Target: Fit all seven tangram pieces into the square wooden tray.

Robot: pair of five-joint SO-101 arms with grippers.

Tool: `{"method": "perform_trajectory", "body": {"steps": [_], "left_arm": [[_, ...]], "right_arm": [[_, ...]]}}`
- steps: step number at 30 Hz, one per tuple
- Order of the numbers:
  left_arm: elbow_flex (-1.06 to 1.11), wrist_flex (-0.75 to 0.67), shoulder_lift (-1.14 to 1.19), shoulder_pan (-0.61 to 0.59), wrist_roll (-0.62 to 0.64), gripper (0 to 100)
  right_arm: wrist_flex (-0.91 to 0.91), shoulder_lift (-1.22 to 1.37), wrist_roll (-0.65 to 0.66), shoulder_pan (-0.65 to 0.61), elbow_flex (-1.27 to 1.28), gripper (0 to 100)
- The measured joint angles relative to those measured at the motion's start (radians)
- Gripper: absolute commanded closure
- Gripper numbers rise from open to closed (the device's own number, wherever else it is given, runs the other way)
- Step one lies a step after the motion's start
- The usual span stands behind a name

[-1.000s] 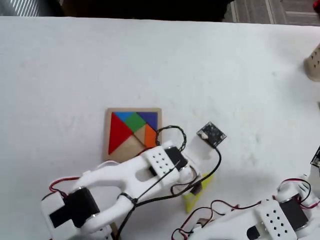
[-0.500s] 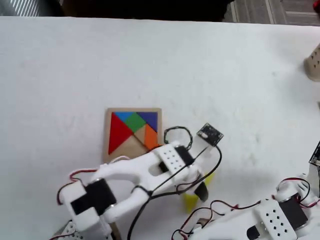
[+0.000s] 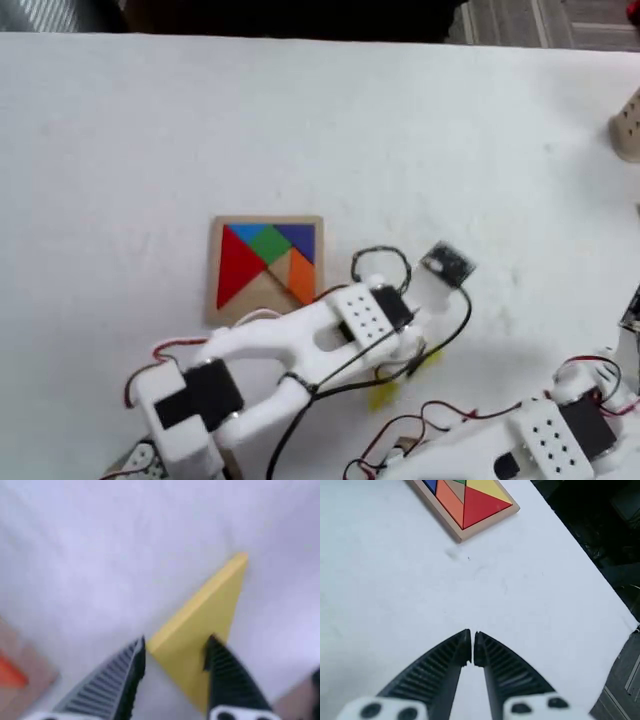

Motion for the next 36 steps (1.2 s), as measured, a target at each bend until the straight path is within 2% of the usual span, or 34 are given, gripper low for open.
{"method": "perform_trajectory", "body": {"steps": [25, 36], "left_arm": [[-0.029, -0.002, -0.046, 0.008, -0.015, 91], [0.164, -0.008, -0.284, 0.149, -0.015, 94]], "right_arm": [[-0.005, 0.0, -0.008, -0.017, 0.0, 97.9], [-0.068, 0.0, -0.086, -0.017, 0.0, 97.9]]}}
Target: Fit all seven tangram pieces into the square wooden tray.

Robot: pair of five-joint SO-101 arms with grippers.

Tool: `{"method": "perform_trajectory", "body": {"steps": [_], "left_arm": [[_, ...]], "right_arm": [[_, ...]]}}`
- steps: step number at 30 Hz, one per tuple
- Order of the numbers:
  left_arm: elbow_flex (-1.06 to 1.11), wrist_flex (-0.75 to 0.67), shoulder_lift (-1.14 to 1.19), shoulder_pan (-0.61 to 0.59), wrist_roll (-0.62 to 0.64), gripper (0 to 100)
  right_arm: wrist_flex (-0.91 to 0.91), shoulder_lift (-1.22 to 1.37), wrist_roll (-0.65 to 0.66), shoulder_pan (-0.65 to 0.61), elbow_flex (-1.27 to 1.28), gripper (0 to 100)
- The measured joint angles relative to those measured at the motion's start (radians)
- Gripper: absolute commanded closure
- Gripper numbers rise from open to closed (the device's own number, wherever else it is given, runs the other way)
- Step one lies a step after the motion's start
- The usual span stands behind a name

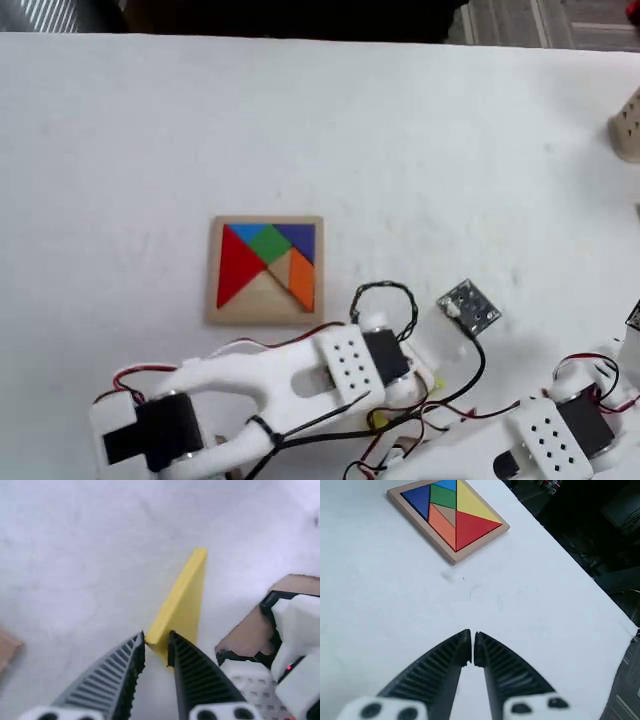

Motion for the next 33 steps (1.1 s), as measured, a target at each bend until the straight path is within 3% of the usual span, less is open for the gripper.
{"method": "perform_trajectory", "body": {"steps": [12, 23, 33], "left_arm": [[0.031, -0.034, -0.029, -0.002, 0.0, 94], [0.011, -0.031, -0.028, -0.241, -0.002, 94], [-0.124, 0.097, -0.028, -0.48, -0.012, 94]], "right_arm": [[-0.011, 0.0, -0.008, 0.0, 0.0, 97.9], [-0.011, 0.0, -0.008, 0.002, 0.0, 97.9], [-0.011, 0.0, -0.008, 0.021, 0.0, 97.9]]}}
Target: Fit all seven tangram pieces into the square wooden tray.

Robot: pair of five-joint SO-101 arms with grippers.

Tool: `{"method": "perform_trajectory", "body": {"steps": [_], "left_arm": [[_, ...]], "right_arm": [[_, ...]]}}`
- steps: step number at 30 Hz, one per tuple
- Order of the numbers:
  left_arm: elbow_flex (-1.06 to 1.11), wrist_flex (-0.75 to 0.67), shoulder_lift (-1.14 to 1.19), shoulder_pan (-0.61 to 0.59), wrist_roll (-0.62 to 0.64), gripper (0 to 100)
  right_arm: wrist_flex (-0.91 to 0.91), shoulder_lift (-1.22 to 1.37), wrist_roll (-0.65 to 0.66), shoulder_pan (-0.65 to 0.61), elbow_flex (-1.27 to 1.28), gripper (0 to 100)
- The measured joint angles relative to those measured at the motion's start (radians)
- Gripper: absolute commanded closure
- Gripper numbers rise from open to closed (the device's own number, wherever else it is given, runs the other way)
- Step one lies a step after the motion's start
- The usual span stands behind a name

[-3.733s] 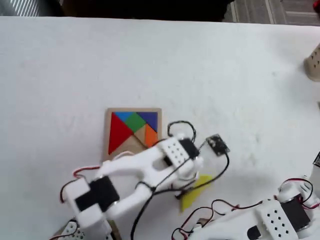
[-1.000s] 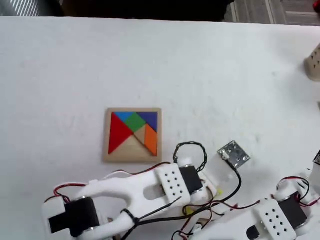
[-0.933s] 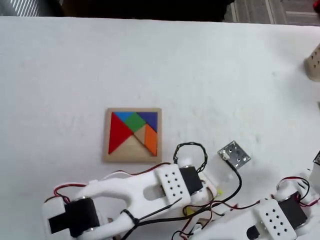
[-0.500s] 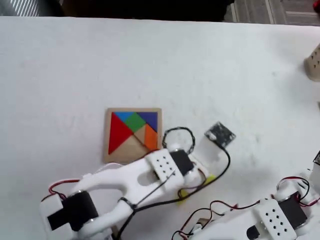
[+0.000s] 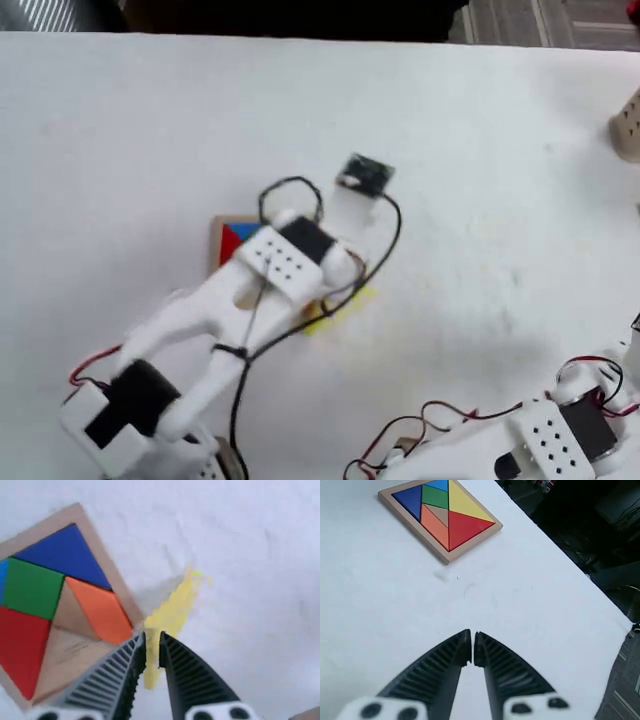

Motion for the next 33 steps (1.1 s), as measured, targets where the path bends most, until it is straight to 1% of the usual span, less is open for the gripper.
{"method": "perform_trajectory", "body": {"steps": [6, 11, 14, 16, 18, 21, 24, 28, 30, 33], "left_arm": [[-0.071, 0.086, 0.0, -0.104, 0.0, 94], [-0.072, 0.101, 0.0, -0.166, 0.0, 94], [-0.072, 0.101, 0.0, -0.169, -0.052, 93], [-0.072, 0.101, 0.0, -0.149, -0.095, 90], [-0.072, 0.101, 0.0, -0.12, -0.118, 85], [-0.072, 0.101, 0.0, -0.094, -0.12, 77], [-0.072, 0.101, 0.0, -0.092, -0.106, 74], [-0.072, 0.126, 0.0, -0.092, -0.107, 77], [-0.072, 0.163, -0.003, -0.094, -0.126, 81], [-0.055, 0.209, -0.077, -0.126, -0.152, 88]], "right_arm": [[0.0, 0.0, 0.0, 0.0, 0.0, 97.9], [0.0, 0.0, 0.0, 0.0, 0.0, 97.9], [0.0, 0.0, 0.0, 0.0, 0.0, 97.9], [0.0, 0.0, 0.0, 0.0, 0.0, 97.9], [0.0, 0.0, 0.0, 0.0, 0.0, 97.9], [0.0, 0.0, 0.0, 0.0, 0.023, 97.9], [0.0, 0.0, 0.0, -0.003, 0.038, 97.9], [0.0, 0.0, 0.0, -0.04, 0.072, 97.8], [0.0, 0.0, 0.0, -0.084, 0.092, 97.5], [0.003, 0.0, 0.0, -0.169, 0.114, 97.5]]}}
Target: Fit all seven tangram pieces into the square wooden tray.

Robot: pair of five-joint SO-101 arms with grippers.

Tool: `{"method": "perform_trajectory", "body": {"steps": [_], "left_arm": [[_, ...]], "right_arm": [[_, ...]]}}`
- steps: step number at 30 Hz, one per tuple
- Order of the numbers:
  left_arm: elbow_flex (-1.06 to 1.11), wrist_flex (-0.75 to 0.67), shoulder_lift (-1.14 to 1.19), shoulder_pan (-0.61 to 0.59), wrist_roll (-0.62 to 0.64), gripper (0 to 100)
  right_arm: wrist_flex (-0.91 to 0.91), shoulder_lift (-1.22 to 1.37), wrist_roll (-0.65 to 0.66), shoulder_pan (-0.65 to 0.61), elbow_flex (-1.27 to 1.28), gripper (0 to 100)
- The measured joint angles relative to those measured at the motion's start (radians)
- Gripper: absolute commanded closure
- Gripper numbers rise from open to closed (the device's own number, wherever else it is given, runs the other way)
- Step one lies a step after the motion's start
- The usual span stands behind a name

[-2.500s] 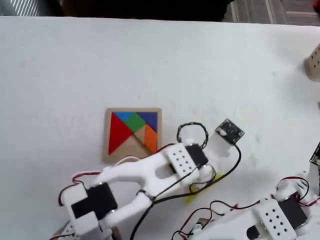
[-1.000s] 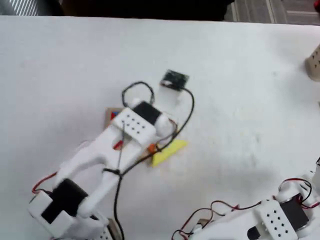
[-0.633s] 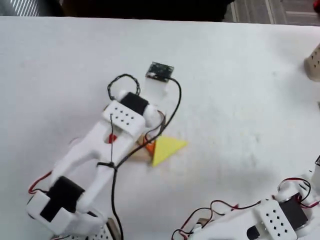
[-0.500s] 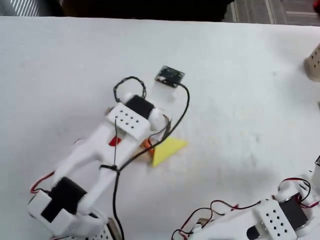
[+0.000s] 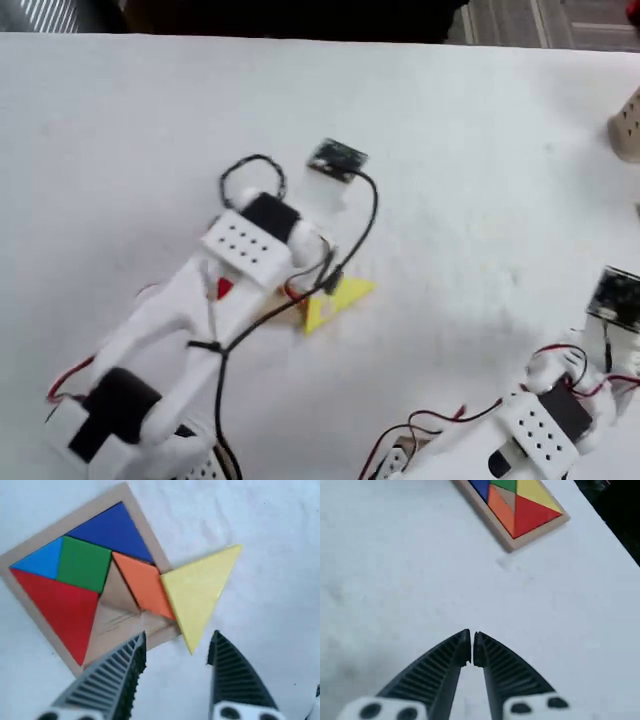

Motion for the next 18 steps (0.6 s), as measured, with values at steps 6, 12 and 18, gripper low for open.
{"method": "perform_trajectory", "body": {"steps": [6, 12, 18], "left_arm": [[0.138, -0.038, -0.203, -0.187, -0.005, 93], [0.258, -0.149, -0.272, -0.356, -0.006, 96], [0.293, -0.236, -0.183, -0.542, -0.005, 95]], "right_arm": [[0.201, 0.0, 0.0, -0.215, -0.025, 97.9], [0.443, 0.0, -0.1, -0.423, -0.146, 97.9], [0.512, -0.002, -0.219, -0.635, -0.224, 97.9]]}}
